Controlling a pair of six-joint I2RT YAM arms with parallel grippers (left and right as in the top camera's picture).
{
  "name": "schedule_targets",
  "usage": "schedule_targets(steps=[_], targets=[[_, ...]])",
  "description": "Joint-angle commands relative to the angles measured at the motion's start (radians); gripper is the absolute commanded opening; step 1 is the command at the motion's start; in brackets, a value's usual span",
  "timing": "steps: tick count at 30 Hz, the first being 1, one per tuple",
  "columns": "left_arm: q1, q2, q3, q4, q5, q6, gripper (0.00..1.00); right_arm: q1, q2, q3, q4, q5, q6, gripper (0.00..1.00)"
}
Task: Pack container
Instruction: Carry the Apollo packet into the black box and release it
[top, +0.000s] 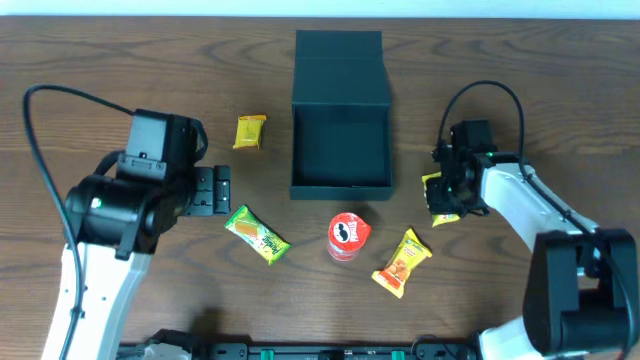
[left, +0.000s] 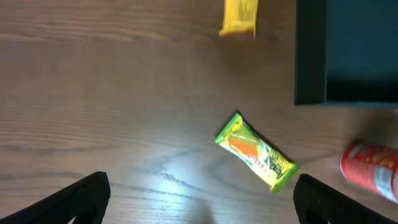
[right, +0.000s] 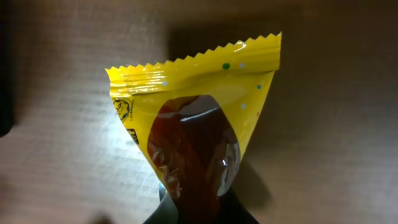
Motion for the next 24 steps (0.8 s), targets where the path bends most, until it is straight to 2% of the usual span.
schedule_targets(steps=[1,6,11,14,18,24], targets=[[0.001,-0.043,0.073,0.009,-0.058,-0.026,0.96,-0.002,-0.090,0.067,-0.042,-0.024,0.087,0.07],[0.001,-0.074,0.138,0.029,-0.118,-0.026,0.95,0.031,-0.205,0.195,-0.117,-0.033,0.160,0.06],[0.001,-0.073,0.166,0.061,-0.127,-0.027,0.95,0.140,-0.216,0.342,-0.105,-0.099,0.197,0.06],[0.001,-0.074,0.166,0.065,-0.127,-0.038,0.95,0.212,-0.209,0.367,-0.044,-0.102,0.200,0.07],[0.001,-0.074,0.166,0.064,-0.127,-0.041,0.95,0.287,-0.111,0.368,0.093,-0.132,0.223,0.08],[0.001,-0.081,0.166,0.025,-0.127,-0.041,0.95,0.308,0.041,0.381,0.243,-0.166,0.289,0.07]])
